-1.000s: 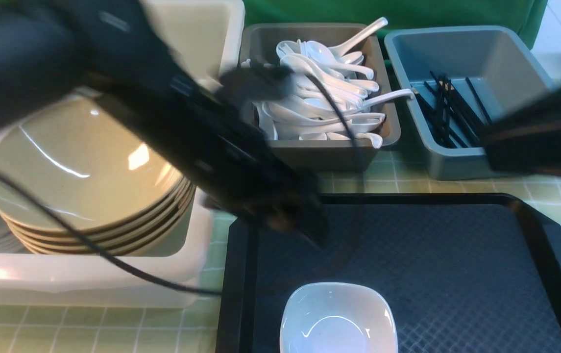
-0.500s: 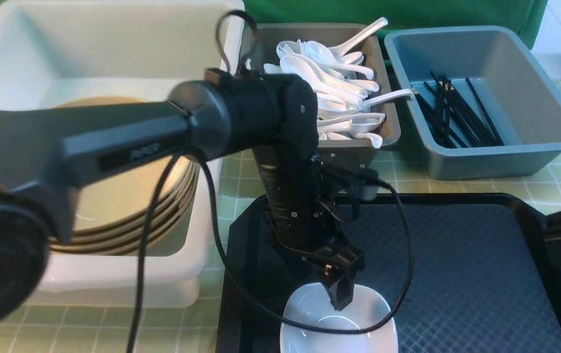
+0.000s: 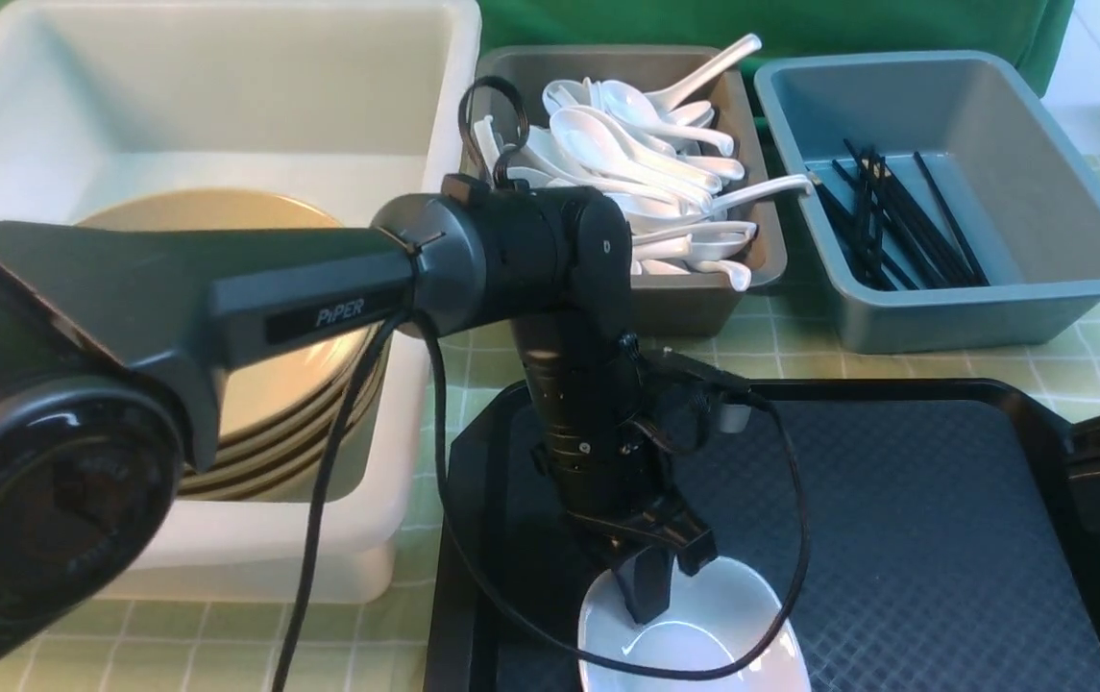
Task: On green table put chopsticks spoon bowls plates into blue grey white boxes.
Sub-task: 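Grasp the small white bowl on the black tray by its rim with the left gripper, then place the white bowl into the white bin with the other dishes with the left gripper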
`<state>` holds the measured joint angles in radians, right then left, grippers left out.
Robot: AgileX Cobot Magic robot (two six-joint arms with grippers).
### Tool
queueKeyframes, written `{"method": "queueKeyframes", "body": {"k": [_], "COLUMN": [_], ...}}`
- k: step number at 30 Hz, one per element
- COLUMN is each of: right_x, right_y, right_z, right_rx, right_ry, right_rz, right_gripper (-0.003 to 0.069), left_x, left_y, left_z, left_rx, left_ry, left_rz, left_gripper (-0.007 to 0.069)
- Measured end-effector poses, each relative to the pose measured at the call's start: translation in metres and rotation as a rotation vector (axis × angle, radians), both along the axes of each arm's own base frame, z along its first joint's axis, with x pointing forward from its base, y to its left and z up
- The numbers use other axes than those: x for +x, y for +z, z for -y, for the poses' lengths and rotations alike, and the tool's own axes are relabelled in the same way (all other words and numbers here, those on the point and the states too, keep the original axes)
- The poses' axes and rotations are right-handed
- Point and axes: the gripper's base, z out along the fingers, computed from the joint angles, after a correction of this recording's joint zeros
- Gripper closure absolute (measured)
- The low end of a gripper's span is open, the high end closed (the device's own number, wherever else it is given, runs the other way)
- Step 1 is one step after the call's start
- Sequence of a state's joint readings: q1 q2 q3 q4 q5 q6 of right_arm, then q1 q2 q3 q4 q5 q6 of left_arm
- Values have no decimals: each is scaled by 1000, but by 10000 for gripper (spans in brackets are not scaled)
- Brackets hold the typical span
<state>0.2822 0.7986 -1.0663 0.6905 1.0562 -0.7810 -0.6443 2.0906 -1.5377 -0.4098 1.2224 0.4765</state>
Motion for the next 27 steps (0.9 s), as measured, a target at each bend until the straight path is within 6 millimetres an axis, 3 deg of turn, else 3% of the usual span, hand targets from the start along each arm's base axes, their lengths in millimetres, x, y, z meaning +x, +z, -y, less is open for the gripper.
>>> {"method": "queueKeyframes", "body": {"k": [4, 6, 11, 12, 15, 19, 22, 25, 27], "right_x": [1, 1, 4, 7, 24, 51, 66, 71, 71], "right_y": [1, 2, 12, 13, 22, 29, 34, 33, 27], "right_z": [0, -1, -9, -11, -19, -31, -46, -68, -83], "right_rx": [5, 19, 128, 139, 158, 172, 186, 189, 176], "right_ry": [-7, -3, 60, 71, 121, 195, 260, 356, 416], "right_rz": [7, 19, 90, 93, 83, 59, 80, 66, 41], "right_gripper": [561, 559, 559, 559, 559, 559, 559, 559, 559], "left_x": [4, 8, 5, 3, -20, -65, -102, -113, -108], "left_y": [22, 60, 156, 167, 215, 231, 219, 204, 201], "left_z": [-9, -27, -94, -104, -165, -231, -276, -307, -325], "left_rx": [-32, -83, -225, -240, -293, -277, -232, -264, -307], "left_ry": [29, 93, 348, 386, 603, 849, 1111, 1389, 1514], "left_rz": [55, 129, 293, 314, 427, 514, 533, 582, 598], "left_gripper": [613, 613, 613, 613, 613, 613, 613, 613, 613]}}
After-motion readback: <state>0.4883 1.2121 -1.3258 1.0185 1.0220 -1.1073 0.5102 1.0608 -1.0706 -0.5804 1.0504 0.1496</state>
